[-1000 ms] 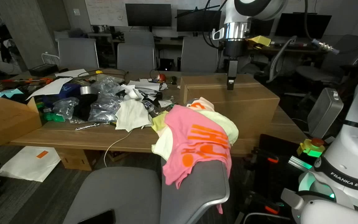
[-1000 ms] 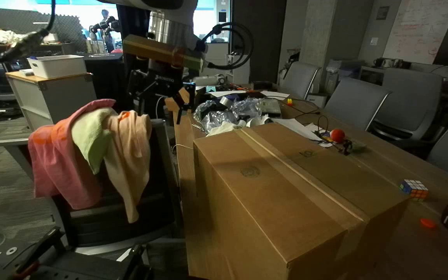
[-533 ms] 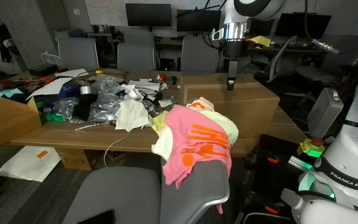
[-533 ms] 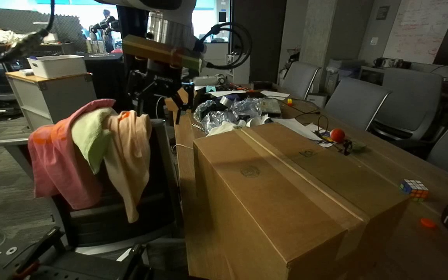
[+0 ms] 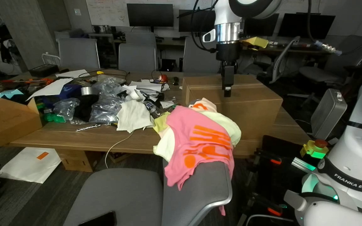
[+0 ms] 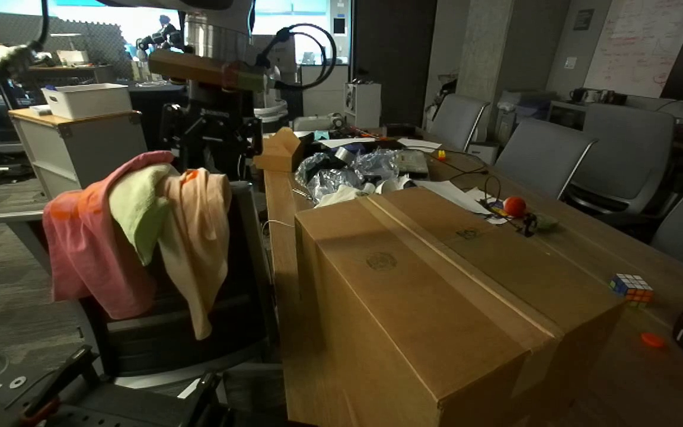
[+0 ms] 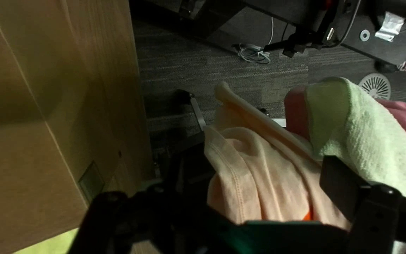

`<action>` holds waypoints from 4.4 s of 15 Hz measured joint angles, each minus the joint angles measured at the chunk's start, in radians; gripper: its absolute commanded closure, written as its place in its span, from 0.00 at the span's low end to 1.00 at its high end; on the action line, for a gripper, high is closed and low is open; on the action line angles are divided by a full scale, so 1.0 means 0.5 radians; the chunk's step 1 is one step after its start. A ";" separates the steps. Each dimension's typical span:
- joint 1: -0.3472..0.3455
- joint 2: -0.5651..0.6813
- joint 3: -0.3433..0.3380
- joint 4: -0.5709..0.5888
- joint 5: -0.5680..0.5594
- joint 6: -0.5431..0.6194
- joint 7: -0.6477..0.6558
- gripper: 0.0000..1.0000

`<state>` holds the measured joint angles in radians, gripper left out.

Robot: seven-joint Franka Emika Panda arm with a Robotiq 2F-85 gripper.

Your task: Put the shirts on the back of the chair onto the box

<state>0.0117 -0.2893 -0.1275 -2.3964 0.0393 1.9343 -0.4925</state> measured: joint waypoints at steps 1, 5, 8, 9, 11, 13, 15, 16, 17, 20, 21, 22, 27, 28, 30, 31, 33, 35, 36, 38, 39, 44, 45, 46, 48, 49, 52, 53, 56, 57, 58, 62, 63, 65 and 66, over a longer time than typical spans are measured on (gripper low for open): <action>0.014 0.003 0.036 0.009 0.000 -0.017 0.022 0.00; 0.064 0.031 0.142 0.058 0.002 -0.113 0.082 0.00; 0.093 0.076 0.174 0.127 0.030 -0.221 0.098 0.00; 0.101 0.093 0.179 0.151 0.049 -0.244 0.102 0.00; 0.114 0.137 0.194 0.192 0.099 -0.257 0.115 0.00; 0.127 0.189 0.213 0.229 0.182 -0.257 0.122 0.00; 0.146 0.252 0.244 0.273 0.274 -0.255 0.133 0.00; 0.158 0.287 0.265 0.296 0.313 -0.251 0.147 0.00; 0.170 0.322 0.290 0.322 0.347 -0.245 0.168 0.00; 0.206 0.434 0.371 0.406 0.396 -0.218 0.275 0.00; 0.217 0.471 0.399 0.434 0.397 -0.198 0.328 0.00; 0.224 0.506 0.423 0.458 0.397 -0.184 0.378 0.00; 0.233 0.641 0.490 0.564 0.379 -0.164 0.576 0.00; 0.233 0.657 0.492 0.578 0.373 -0.164 0.599 0.10; 0.233 0.680 0.492 0.598 0.363 -0.165 0.631 0.34; 0.233 0.686 0.491 0.603 0.359 -0.166 0.642 0.42; 0.232 0.692 0.491 0.609 0.349 -0.167 0.663 0.57; 0.231 0.692 0.490 0.614 0.333 -0.168 0.677 0.72; 0.230 0.692 0.489 0.616 0.322 -0.168 0.685 0.80; 0.229 0.692 0.489 0.618 0.310 -0.168 0.696 0.96; 0.228 0.692 0.489 0.618 0.300 -0.168 0.705 0.99; 0.226 0.675 0.486 0.619 0.280 -0.164 0.751 0.98; 0.225 0.668 0.485 0.619 0.279 -0.162 0.764 0.98; 0.222 0.661 0.484 0.619 0.279 -0.158 0.778 0.98; 0.215 0.640 0.479 0.615 0.279 -0.143 0.802 0.98; 0.210 0.624 0.474 0.609 0.279 -0.127 0.818 0.98; 0.181 0.554 0.439 0.573 0.284 -0.079 0.862 0.98; 0.163 0.521 0.421 0.554 0.287 -0.065 0.872 0.98; 0.098 0.400 0.349 0.480 0.307 -0.031 0.899 0.98; 0.077 0.358 0.323 0.455 0.315 -0.022 0.904 0.98; 0.056 0.316 0.300 0.430 0.324 -0.011 0.907 0.98; 0.002 0.174 0.240 0.343 0.327 0.012 0.931 0.98; -0.004 0.150 0.235 0.328 0.326 0.019 0.945 0.98; -0.013 0.111 0.234 0.309 0.321 0.030 0.989 0.98; -0.016 0.094 0.234 0.305 0.318 0.031 1.013 0.98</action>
<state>0.0037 -0.2423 -0.0105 -2.2438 0.1983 1.9500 0.0139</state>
